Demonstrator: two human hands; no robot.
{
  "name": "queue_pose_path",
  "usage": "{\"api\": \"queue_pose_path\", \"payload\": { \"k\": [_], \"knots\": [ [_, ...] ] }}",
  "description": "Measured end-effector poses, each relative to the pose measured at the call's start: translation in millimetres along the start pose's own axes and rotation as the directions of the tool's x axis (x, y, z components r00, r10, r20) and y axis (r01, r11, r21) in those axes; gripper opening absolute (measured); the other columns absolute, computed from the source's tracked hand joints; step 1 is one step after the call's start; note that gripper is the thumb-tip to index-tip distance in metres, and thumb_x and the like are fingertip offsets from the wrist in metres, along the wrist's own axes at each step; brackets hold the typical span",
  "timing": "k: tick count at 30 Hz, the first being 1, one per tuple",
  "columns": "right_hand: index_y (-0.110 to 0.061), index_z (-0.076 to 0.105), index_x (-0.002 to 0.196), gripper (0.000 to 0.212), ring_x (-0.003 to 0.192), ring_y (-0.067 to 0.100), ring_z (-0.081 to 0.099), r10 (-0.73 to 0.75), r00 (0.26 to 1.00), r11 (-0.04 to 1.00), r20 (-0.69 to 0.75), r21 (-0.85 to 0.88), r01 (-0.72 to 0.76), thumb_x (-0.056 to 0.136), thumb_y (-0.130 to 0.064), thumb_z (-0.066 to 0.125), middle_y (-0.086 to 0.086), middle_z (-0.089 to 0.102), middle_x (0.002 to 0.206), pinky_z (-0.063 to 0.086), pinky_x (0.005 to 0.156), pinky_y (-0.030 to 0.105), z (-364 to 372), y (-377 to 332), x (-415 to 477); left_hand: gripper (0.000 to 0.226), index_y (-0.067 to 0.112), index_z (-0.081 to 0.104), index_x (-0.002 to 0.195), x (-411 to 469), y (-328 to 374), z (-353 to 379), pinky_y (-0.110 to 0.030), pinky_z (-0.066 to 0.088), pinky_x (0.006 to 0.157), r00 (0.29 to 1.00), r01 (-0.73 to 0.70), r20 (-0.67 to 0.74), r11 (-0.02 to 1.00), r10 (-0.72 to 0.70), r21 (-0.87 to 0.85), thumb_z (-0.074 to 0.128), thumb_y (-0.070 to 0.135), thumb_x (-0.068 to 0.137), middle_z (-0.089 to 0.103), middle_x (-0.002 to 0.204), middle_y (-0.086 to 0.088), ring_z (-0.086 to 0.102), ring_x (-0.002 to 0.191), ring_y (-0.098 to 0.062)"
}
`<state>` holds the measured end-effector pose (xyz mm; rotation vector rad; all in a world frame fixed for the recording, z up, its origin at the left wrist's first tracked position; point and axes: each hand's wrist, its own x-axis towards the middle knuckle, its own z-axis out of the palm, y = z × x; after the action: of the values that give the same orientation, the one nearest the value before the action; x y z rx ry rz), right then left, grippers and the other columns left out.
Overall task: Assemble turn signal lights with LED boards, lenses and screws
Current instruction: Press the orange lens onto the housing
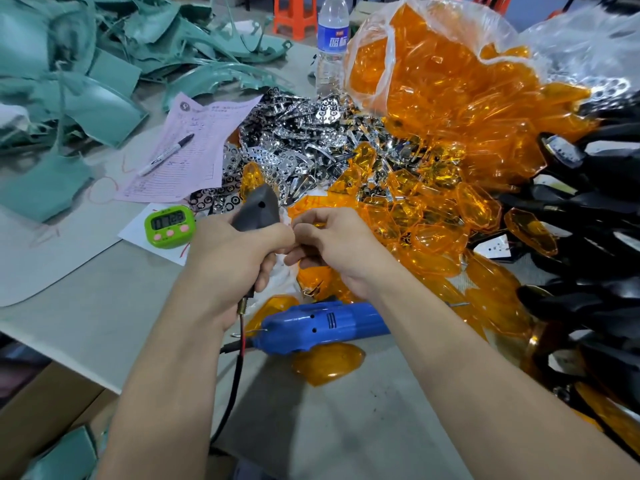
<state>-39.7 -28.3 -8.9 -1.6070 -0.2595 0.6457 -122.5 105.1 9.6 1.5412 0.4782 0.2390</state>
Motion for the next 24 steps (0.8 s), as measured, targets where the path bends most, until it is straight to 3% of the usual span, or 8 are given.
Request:
{"api": "queue_pose_path", "payload": {
  "k": [4, 6, 8, 11, 14, 19, 24],
  "knots": [
    [-0.012, 0.071, 0.090, 0.009, 0.057, 0.020, 0.070, -0.015, 0.999, 0.974, 0.036, -0.225, 0.023, 0.099, -0.009, 0.067, 0.004, 0.073, 0.072, 0.051, 0.051, 0.028, 13, -4, 15, 0.008, 0.013, 0.070, 0.062, 4, 13, -9, -0.022, 0.027, 0.038, 0.999, -0.028, -0.021, 0.999, 0.028, -0.015, 0.074, 0.019, 0.065, 0.052, 0.062, -0.017, 0.037, 0.047, -0.021],
    [-0.017, 0.075, 0.085, 0.012, 0.058, 0.015, 0.064, -0.056, 0.998, 0.927, 0.031, -0.369, 0.064, 0.096, -0.012, 0.072, -0.003, 0.070, 0.070, 0.049, 0.059, 0.031, 10, -6, 16, 0.009, 0.009, 0.070, 0.065, 6, 14, -9, -0.022, 0.027, 0.038, 1.000, -0.009, -0.014, 1.000, 0.009, -0.023, 0.074, 0.017, 0.066, 0.052, 0.064, -0.018, 0.037, 0.047, -0.021],
    [-0.022, 0.078, 0.083, 0.014, 0.059, 0.005, 0.057, -0.104, 0.994, 0.909, -0.021, -0.407, 0.086, 0.094, -0.016, 0.075, -0.013, 0.065, 0.064, 0.045, 0.063, 0.028, -2, -12, 8, 0.010, 0.005, 0.068, 0.073, 5, 11, -5, -0.021, 0.029, 0.037, 1.000, 0.005, -0.012, 0.999, -0.006, -0.032, 0.077, 0.010, 0.072, 0.055, 0.063, -0.014, 0.039, 0.046, -0.020],
    [-0.023, 0.078, 0.083, 0.013, 0.053, 0.003, 0.052, -0.197, 0.961, 0.964, -0.194, -0.217, 0.154, 0.094, -0.016, 0.075, -0.011, 0.064, 0.059, 0.044, 0.054, 0.020, -26, -26, -21, 0.013, 0.000, 0.066, 0.085, 2, 4, 6, -0.022, 0.030, 0.036, 0.999, 0.040, 0.008, 0.999, -0.040, -0.036, 0.076, 0.002, 0.078, 0.053, 0.059, -0.009, 0.040, 0.045, -0.018],
    [-0.021, 0.080, 0.081, 0.016, 0.055, 0.009, 0.049, -0.290, 0.905, 0.956, -0.310, -0.045, 0.290, 0.093, -0.011, 0.075, -0.002, 0.063, 0.062, 0.042, 0.050, 0.019, -40, -38, -59, 0.024, 0.002, 0.065, 0.082, -7, 3, 30, -0.022, 0.031, 0.038, 0.997, 0.020, 0.070, 1.000, -0.021, 0.018, 0.077, 0.013, 0.065, 0.049, 0.055, -0.008, 0.037, 0.043, -0.019],
    [-0.016, 0.079, 0.079, 0.021, 0.053, 0.007, 0.050, -0.342, 0.866, 0.932, -0.366, -0.013, 0.362, 0.089, 0.002, 0.073, -0.004, 0.065, 0.060, 0.044, 0.052, 0.018, -44, -32, -92, 0.028, 0.010, 0.058, 0.071, -22, 5, 71, -0.037, 0.033, 0.049, 0.989, -0.085, 0.136, 0.984, 0.063, 0.158, 0.075, 0.027, 0.057, 0.047, 0.053, -0.004, 0.037, 0.043, -0.018],
    [-0.020, 0.079, 0.075, 0.029, 0.052, 0.001, 0.057, -0.383, 0.819, 0.917, -0.427, -0.064, 0.395, 0.087, 0.006, 0.073, -0.008, 0.069, 0.060, 0.047, 0.053, 0.016, -52, -19, -99, 0.033, 0.008, 0.066, 0.079, -32, 3, 90, -0.039, 0.033, 0.053, 0.979, -0.111, 0.190, 0.980, 0.079, 0.165, 0.078, 0.032, 0.059, 0.048, 0.053, 0.001, 0.039, 0.049, -0.019]
  ]
}}
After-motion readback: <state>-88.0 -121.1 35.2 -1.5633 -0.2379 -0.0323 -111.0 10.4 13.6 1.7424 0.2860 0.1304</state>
